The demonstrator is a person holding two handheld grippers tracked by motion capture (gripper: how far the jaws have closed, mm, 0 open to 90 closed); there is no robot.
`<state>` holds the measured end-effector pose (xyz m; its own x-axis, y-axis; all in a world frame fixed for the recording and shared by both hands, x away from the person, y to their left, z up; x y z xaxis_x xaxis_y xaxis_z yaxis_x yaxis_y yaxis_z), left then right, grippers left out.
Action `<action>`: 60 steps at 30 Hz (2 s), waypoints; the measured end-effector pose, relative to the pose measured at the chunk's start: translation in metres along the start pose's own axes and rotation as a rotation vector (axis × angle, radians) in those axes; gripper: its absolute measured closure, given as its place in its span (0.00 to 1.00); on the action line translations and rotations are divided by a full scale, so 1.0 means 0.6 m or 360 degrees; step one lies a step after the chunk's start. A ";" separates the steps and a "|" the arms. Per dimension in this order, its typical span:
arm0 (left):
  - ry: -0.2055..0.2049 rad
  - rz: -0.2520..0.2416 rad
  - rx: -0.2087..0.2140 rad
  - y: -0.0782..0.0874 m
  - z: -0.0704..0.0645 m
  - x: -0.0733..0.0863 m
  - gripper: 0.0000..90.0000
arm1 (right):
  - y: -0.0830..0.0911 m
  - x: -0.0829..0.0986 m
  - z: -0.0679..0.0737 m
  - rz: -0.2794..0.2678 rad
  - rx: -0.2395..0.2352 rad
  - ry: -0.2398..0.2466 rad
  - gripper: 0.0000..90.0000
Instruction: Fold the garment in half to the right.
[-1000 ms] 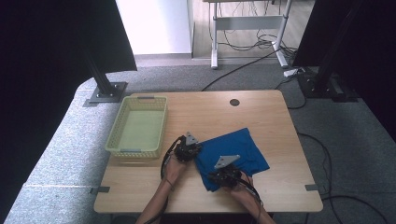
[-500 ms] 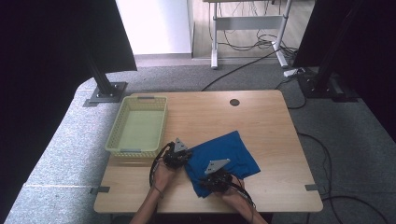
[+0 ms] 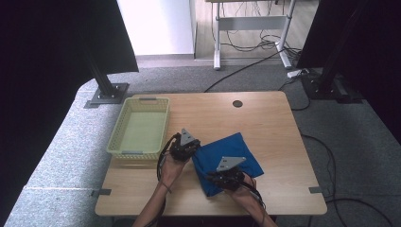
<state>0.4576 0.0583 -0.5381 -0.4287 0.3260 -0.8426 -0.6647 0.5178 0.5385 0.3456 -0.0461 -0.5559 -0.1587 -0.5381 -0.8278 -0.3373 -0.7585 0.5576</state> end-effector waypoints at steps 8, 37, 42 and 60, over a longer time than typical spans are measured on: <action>0.0005 0.0121 0.0050 -0.066 -0.009 0.041 0.93 | 0.009 0.060 -0.037 0.0133 0.0089 -0.0068 0.88; 0.0089 0.0180 -0.0013 -0.010 0.030 0.109 0.93 | -0.062 0.052 0.017 0.0195 -0.0082 -0.0012 0.86; 0.0061 0.0038 0.0005 0.010 0.020 0.053 0.93 | -0.046 0.036 0.015 0.0141 -0.0069 0.0000 0.87; -0.0054 0.0072 0.0102 -0.072 -0.021 0.039 0.93 | 0.018 0.067 -0.035 0.0163 0.0094 -0.0052 0.86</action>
<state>0.4688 0.0335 -0.5810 -0.4358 0.3764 -0.8175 -0.6041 0.5511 0.5757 0.3551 -0.0836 -0.5822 -0.2248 -0.5985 -0.7689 -0.3716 -0.6768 0.6355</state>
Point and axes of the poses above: each handheld gripper's, and its own axes: y roughly backward along the jaws, x roughly out of its underside, z roughly to its left, the point moved 8 cm from there along -y, roughly forward along the jaws, and after that the axes turned 9 degrees about y, right-handed, at the moved point
